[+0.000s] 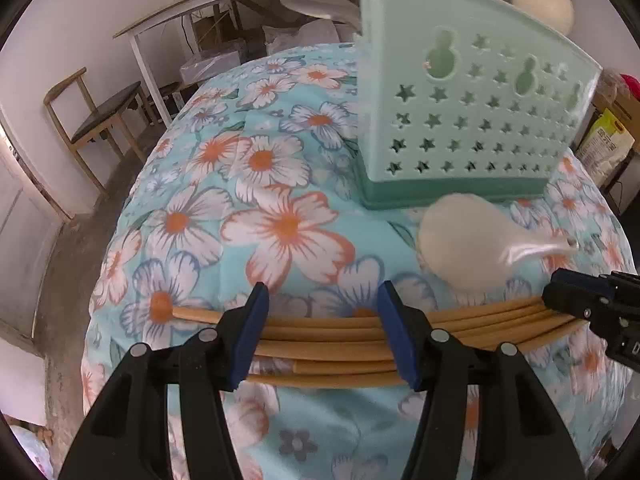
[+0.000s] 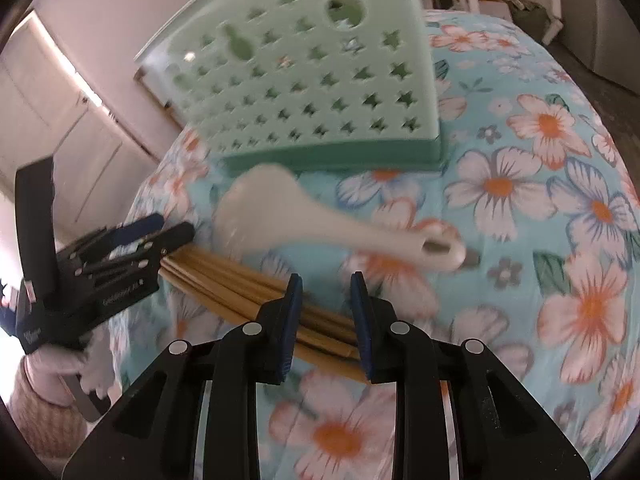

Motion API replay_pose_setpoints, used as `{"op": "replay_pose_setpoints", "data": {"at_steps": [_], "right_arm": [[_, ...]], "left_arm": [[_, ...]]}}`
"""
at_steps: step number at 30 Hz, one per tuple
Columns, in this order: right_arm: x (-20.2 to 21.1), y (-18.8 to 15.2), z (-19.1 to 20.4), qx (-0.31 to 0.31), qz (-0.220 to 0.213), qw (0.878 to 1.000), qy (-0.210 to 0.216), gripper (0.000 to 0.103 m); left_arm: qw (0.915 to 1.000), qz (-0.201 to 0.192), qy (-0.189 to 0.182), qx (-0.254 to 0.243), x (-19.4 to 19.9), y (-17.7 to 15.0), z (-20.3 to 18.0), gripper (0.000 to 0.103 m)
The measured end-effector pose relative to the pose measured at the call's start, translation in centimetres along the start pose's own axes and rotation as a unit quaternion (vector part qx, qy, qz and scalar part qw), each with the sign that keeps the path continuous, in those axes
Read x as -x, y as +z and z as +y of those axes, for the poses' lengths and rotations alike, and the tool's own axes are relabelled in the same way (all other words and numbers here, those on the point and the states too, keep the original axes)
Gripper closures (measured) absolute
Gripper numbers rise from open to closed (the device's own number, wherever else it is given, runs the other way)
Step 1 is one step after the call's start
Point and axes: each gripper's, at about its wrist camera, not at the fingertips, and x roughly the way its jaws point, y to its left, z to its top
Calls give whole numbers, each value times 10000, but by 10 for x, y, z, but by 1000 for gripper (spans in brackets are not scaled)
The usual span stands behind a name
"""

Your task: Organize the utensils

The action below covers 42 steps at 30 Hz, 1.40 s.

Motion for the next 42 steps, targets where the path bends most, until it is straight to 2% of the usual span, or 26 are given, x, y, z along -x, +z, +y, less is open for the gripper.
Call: {"op": "replay_pose_setpoints", "data": {"at_steps": [6,8,11,14,20,23,26,28,31,33,36,38,42], "right_arm": [[9,-15,12,196,130,9997,107,77],[12,-8,15,295,55,9995,133,77],[15,10,17,420,-205,9989,20,71],[10,32,11,311,-390,9987,141,69],[-9,60,-24,-487,-153,9959,744,63],[-25,61,-29,-738,214,9896,1216,62],[-23,53,-25,-648,321,9856,1527,60],[-15,44,-24,-668,385,9783,1923,59],[-14,34,-16,-595,492,9706,2278,59],[-11,23,-10,-493,631,9680,2377,59],[-12,13,0,-319,716,9693,2331,59],[-8,16,6,-143,545,9768,2066,59],[-3,34,3,-125,193,9842,1753,59]], "left_arm": [[9997,8,-250,73,15,-11,6,48],[9992,-16,-350,170,17,-13,9,48],[9982,-80,-480,347,19,-14,14,48],[9965,-152,-650,503,23,-14,17,48],[9909,-282,-1135,662,30,-16,19,48],[9878,-279,-1374,678,30,-18,17,48],[9870,-303,-1451,627,32,-20,14,48],[9861,-319,-1507,618,33,-21,13,48],[9853,-360,-1548,624,35,-22,14,48],[9849,-373,-1559,655,35,-22,16,48],[9845,-381,-1558,704,35,-22,17,48],[9846,-359,-1552,719,33,-21,18,48],[9853,-351,-1533,671,33,-20,15,48]]}}
